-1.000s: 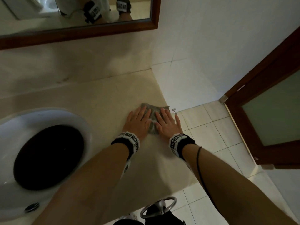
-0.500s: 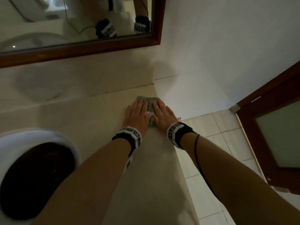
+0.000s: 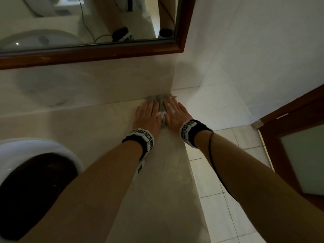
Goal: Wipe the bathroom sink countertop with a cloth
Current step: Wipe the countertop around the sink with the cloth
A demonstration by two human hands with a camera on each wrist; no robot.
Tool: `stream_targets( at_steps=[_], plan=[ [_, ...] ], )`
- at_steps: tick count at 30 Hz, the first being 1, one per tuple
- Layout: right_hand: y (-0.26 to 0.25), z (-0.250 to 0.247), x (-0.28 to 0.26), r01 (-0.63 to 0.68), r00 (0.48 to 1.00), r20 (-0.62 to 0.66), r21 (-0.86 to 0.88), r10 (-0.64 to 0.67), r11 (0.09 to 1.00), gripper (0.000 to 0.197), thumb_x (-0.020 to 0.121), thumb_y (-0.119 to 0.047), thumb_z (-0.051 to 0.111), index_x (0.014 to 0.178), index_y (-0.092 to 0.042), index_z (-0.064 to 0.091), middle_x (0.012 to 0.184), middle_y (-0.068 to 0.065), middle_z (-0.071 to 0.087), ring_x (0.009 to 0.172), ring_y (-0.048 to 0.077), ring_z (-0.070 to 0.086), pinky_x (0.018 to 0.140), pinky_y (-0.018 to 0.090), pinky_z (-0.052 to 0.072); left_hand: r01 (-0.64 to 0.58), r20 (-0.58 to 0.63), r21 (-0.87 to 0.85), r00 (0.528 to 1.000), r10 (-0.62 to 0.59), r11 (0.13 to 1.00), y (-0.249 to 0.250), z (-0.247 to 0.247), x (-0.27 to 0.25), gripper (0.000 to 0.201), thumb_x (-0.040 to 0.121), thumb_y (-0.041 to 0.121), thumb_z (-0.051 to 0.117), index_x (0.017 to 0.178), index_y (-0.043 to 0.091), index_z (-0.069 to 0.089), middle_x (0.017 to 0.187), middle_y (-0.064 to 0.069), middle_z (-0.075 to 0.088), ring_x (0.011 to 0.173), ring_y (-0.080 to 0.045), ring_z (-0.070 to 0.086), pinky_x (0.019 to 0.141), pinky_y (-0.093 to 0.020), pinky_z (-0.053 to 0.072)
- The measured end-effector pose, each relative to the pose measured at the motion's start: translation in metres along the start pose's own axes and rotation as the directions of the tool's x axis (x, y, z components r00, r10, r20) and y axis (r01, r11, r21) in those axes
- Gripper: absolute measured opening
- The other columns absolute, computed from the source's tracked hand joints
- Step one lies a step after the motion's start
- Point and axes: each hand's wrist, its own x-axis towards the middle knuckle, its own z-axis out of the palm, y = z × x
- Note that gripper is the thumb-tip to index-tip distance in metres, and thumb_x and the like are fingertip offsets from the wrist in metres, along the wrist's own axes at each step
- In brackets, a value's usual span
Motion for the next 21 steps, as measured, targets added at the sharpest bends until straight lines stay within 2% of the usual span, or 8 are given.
stream_targets(
  at_steps=[3,6,10,13,16,18,20,21],
  plan=[
    [-0.013,0.005,-0.009,0.013,1.000,-0.001,-0.107,-0.013,0.994,0.060,0.101,-0.039,0.016,0.153,-0.010,0.011,0.161,0.010,0.006,0.149,0.023,0.002,0.119,0.035,0.002,0.017,0.007,-0.004,1.000,-0.017,1.000,-0.008,0.004,-0.018,0.056,0.103,0.039,0.013,0.154,0.018,0.002,0.162,-0.001,-0.001,0.149,-0.016,-0.005,0.118,-0.040,-0.004],
    [-0.042,0.011,-0.030,0.056,0.998,0.020,-0.107,-0.054,0.993,0.077,0.088,-0.045,-0.002,0.151,-0.007,0.021,0.159,0.013,0.016,0.148,0.027,0.013,0.119,0.037,0.008,0.023,0.012,0.018,1.000,-0.023,1.000,-0.024,0.007,-0.049,0.057,0.103,0.039,0.014,0.154,0.018,0.002,0.162,-0.002,-0.001,0.149,-0.016,-0.005,0.118,-0.041,-0.004],
    [-0.090,0.025,-0.060,0.067,0.998,0.020,-0.098,-0.065,0.993,0.062,0.090,-0.036,0.023,0.131,-0.002,0.055,0.138,0.018,0.053,0.129,0.034,0.050,0.105,0.044,0.040,0.036,0.017,0.015,0.999,-0.037,0.999,-0.054,0.007,-0.096,0.057,0.102,0.039,0.016,0.154,0.019,0.001,0.162,-0.002,-0.002,0.149,-0.016,-0.005,0.118,-0.042,-0.003],
    [-0.123,0.040,-0.086,0.105,0.994,0.000,-0.129,-0.105,0.986,0.057,0.088,-0.033,0.030,0.122,-0.002,0.063,0.128,0.018,0.061,0.119,0.034,0.059,0.095,0.047,0.049,0.044,0.036,-0.025,0.998,-0.043,0.999,-0.072,0.007,-0.140,0.057,0.103,0.039,0.016,0.153,0.018,0.001,0.162,-0.002,-0.004,0.148,-0.016,-0.007,0.118,-0.042,-0.004],
    [-0.150,0.056,-0.112,0.111,0.994,0.038,-0.117,-0.107,0.987,0.060,0.098,-0.035,0.019,0.125,-0.002,0.061,0.132,0.018,0.059,0.121,0.034,0.057,0.097,0.048,0.046,0.040,0.047,-0.044,0.998,-0.038,0.998,-0.086,0.008,-0.180,0.056,0.103,0.037,0.016,0.153,0.018,0.000,0.162,-0.002,-0.005,0.148,-0.017,-0.007,0.118,-0.041,-0.003],
    [-0.165,0.060,-0.126,0.076,0.997,0.030,-0.125,-0.072,0.989,0.077,0.100,-0.043,-0.003,0.133,-0.004,0.054,0.140,0.016,0.052,0.129,0.032,0.050,0.104,0.046,0.039,0.029,0.055,-0.043,0.998,-0.027,0.999,-0.095,0.011,-0.196,0.056,0.103,0.037,0.016,0.153,0.019,-0.001,0.162,-0.002,-0.008,0.148,-0.017,-0.008,0.118,-0.041,-0.003],
    [-0.171,0.062,-0.131,0.071,0.996,0.065,-0.120,-0.063,0.990,0.094,0.084,-0.054,-0.025,0.150,-0.009,0.026,0.158,0.012,0.021,0.146,0.028,0.020,0.118,0.038,0.013,0.015,0.068,-0.036,0.998,-0.013,0.999,-0.100,0.013,-0.203,0.057,0.103,0.038,0.016,0.153,0.019,-0.002,0.162,-0.002,-0.008,0.148,-0.018,-0.008,0.118,-0.042,-0.003],
    [-0.171,0.062,-0.132,0.064,0.992,0.111,-0.104,-0.052,0.992,0.096,0.078,-0.059,-0.028,0.153,-0.013,0.011,0.161,0.008,0.004,0.149,0.024,0.004,0.118,0.033,0.000,0.012,0.071,-0.028,0.997,-0.010,1.000,-0.102,0.013,-0.204,0.057,0.103,0.039,0.016,0.153,0.019,-0.002,0.162,-0.002,-0.008,0.148,-0.018,-0.007,0.118,-0.042,-0.002]
  ],
)
